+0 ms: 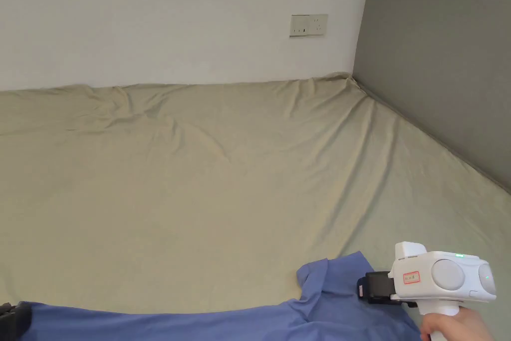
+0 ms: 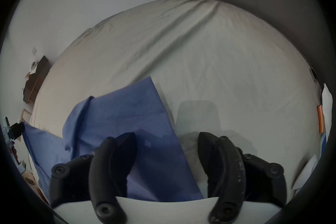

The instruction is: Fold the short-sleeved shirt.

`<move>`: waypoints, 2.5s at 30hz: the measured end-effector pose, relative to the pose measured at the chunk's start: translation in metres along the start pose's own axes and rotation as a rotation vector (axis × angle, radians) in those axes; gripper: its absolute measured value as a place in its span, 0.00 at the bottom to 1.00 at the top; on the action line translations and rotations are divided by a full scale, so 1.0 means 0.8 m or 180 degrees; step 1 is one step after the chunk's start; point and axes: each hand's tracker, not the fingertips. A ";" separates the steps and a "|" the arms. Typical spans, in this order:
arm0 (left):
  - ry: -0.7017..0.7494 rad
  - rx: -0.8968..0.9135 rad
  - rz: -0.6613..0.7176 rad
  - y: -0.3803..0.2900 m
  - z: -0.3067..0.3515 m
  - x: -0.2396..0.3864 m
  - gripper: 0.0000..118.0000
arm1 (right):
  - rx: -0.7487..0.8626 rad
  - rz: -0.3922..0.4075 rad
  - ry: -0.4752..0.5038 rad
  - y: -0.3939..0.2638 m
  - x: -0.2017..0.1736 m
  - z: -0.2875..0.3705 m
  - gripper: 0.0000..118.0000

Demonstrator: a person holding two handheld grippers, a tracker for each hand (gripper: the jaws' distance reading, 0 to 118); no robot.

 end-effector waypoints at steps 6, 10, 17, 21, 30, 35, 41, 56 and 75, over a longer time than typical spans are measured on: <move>0.0027 0.0016 0.0060 -0.002 0.000 -0.002 0.04 | 0.0076 0.0134 0.0247 0.002 -0.007 0.049 0.00; 0.0072 0.0035 0.0040 -0.006 0.011 0.004 0.04 | 0.0451 0.0239 0.0203 0.001 -0.006 0.079 0.00; -0.0038 0.0284 0.0169 -0.028 0.073 -0.021 0.04 | 0.0783 0.0315 0.0137 -0.051 0.011 0.181 0.00; -0.0047 0.0420 0.0124 -0.063 0.131 -0.034 0.04 | 0.0882 0.0311 0.0222 -0.098 0.028 0.230 0.00; -0.0135 0.0031 0.0161 -0.164 0.241 -0.042 0.04 | 0.0377 0.0269 0.0215 -0.235 0.054 0.293 0.00; -0.0050 -0.0567 0.0085 -0.213 0.229 -0.045 0.04 | -0.0124 0.0443 0.0127 -0.296 0.064 0.266 0.00; 0.0000 -0.1034 0.0331 -0.253 0.200 -0.049 0.04 | -0.0218 0.0436 0.0036 -0.314 0.062 0.252 0.00; 0.0261 0.1402 -0.0099 -0.162 0.401 0.012 1.00 | 0.2428 -0.0074 0.0038 -0.246 0.008 0.471 1.00; 0.0169 0.1054 0.0416 -0.147 0.413 -0.028 0.00 | 0.2871 -0.0034 -0.0192 -0.233 -0.042 0.514 0.01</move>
